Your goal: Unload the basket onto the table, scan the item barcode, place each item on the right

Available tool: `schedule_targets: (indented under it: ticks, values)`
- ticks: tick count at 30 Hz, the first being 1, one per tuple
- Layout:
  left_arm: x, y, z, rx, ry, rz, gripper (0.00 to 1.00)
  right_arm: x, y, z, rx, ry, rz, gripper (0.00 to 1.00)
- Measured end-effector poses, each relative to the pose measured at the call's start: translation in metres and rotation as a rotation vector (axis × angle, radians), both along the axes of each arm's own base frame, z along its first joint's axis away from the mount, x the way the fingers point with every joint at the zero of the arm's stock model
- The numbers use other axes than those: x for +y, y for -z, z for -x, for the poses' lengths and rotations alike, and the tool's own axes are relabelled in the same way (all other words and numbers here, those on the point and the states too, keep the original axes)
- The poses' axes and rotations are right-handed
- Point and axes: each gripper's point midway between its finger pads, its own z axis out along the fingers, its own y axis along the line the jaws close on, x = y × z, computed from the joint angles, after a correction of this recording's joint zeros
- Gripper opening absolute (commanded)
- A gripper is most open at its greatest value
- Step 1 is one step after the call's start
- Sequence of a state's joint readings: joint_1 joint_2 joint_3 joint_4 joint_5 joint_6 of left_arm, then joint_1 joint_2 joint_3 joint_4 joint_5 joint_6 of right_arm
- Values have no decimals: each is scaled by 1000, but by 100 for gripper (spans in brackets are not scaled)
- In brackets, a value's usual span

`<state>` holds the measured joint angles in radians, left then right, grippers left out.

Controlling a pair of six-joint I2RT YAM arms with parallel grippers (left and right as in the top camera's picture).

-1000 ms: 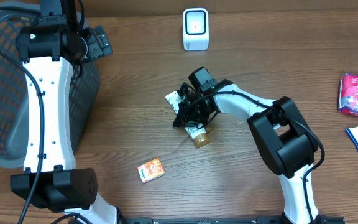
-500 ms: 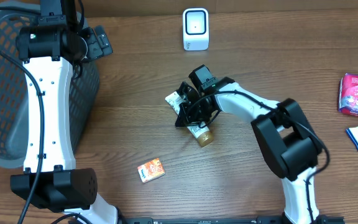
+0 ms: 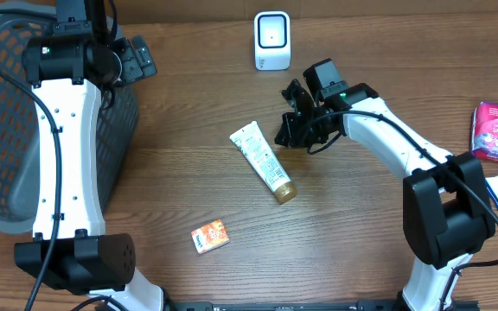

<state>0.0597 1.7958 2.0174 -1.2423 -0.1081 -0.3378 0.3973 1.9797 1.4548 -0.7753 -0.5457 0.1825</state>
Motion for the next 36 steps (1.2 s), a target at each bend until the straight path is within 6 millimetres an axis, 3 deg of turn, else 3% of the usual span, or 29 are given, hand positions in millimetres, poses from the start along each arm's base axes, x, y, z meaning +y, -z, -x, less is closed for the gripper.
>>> schedule_targets:
  ticks: [7, 14, 25, 33, 36]
  values:
    - [0, 0, 0, 0, 0, 0, 100, -4, 29, 21, 66, -12, 51, 4]
    - [0, 0, 0, 0, 0, 0, 100, -6, 46, 35, 94, -22, 68, 4]
    - [0, 0, 0, 0, 0, 0, 100, -7, 49, 35, 91, -22, 71, 4]
    - [0, 0, 0, 0, 0, 0, 100, -24, 53, 66, 285, 84, 172, 4]
    - [0, 0, 0, 0, 0, 0, 100, -17, 53, 80, 326, 76, 190, 4]
